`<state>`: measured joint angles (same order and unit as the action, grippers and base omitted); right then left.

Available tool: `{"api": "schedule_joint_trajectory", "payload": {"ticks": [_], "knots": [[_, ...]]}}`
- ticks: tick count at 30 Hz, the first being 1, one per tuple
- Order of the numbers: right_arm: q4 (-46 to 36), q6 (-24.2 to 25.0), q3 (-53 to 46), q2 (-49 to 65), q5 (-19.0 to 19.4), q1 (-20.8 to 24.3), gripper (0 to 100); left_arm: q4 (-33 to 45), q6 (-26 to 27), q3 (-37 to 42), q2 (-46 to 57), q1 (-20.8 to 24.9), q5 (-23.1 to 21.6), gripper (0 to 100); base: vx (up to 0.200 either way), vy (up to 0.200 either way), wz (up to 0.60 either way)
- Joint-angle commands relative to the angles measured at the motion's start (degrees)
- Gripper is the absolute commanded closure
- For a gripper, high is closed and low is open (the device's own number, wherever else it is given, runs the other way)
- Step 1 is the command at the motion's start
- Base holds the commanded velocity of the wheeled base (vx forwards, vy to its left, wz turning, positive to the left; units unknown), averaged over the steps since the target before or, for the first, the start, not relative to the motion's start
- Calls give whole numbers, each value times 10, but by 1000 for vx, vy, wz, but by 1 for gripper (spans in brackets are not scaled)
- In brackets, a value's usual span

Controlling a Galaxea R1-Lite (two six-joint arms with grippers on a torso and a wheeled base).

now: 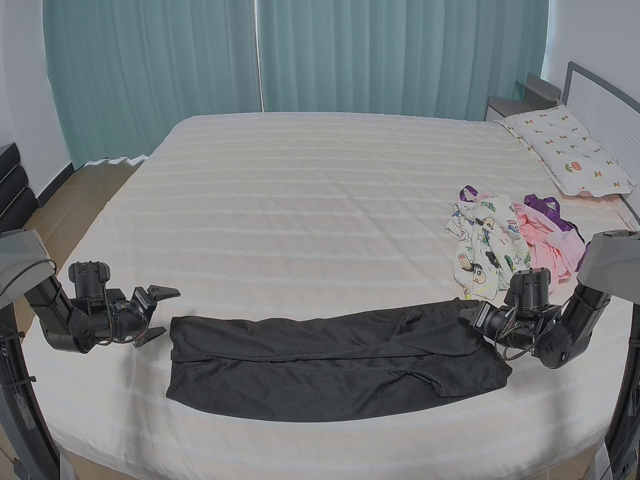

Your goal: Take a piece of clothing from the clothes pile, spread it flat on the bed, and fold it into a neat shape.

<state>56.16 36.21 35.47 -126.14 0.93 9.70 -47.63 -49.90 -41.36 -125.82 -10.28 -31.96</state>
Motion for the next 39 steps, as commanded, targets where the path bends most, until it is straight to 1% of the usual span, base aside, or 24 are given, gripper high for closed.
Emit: {"api": "schedule_joint_trajectory", "payload": {"ticks": [1, 3, 5, 7, 8, 9, 11, 12, 14, 17, 19, 20, 21, 22, 23, 24, 28, 35, 37, 39], "knots": [[17, 2, -23, 30, -1, -2, 0, 0, 2, 1, 0, 0, 1, 0, 0, 0, 0], [21, 14, -38, 49, -2, -3, 0, 0, 4, 1, 2, -1, 2, 0, 0, 0, 0], [21, 48, -59, 77, -4, -2, 0, 3, 7, 1, 16, -4, 1, 0, 0, 0, 0], [22, 76, -83, 96, -7, -2, 0, 8, 21, 4, 31, -4, 1, 0, 0, 0, 0], [22, 76, -83, 96, -7, -2, 0, 8, 21, 4, 31, -4, 1, 0, 0, 0, 0], [25, 100, -119, 114, -6, -1, 0, 10, 44, 21, 49, -4, 1, 0, 0, 0, 0], [25, 100, -119, 114, -6, -1, 0, 10, 44, 21, 49, -4, 1, 0, 0, 0, 0], [50, 130, -186, 132, -1, 2, 0, 14, 87, 50, 71, 1, 2, 0, 0, 0, 0], [78, 145, -223, 124, -6, 11, 0, 21, 104, 67, 87, 16, 8, 0, 0, 0, 0], [136, 164, -261, 104, -6, 16, 0, 47, 112, 70, 99, 47, 33, 0, 0, 0, 0], [208, 180, -291, 79, -5, 21, 0, 66, 133, 61, 94, 83, 103, 0, 0, 0, 0], [221, 183, -297, 75, -5, 23, 0, 67, 139, 59, 93, 89, 115, 0, 0, 0, 0], [264, 186, -320, 60, -4, 39, 0, 68, 162, 56, 84, 104, 146, 0, 0, 0, 0], [285, 186, -331, 53, -4, 49, 0, 69, 172, 56, 78, 108, 156, 0, 0, 0, 0], [326, 186, -349, 39, -5, 60, 0, 71, 182, 56, 69, 112, 159, 0, 0, 0, 0], [335, 185, -354, 34, -5, 63, 0, 71, 183, 56, 66, 112, 160, 0, 0, 0, 0], [335, 193, -355, 33, -2, 62, 0, 72, 186, 56, 39, 114, 162, 0, 0, 0, 0], [334, 206, -355, 42, -4, 69, 0, 71, 188, 55, 28, 112, 161, 0, 0, 0, 0], [335, 206, -355, 42, -4, 69, 0, 71, 191, 55, 23, 111, 161, 0, 0, 0, 0], [335, 206, -355, 42, -4, 70, 0, 72, 207, 56, 21, 111, 159, 0, 0, 0, 0]]}}
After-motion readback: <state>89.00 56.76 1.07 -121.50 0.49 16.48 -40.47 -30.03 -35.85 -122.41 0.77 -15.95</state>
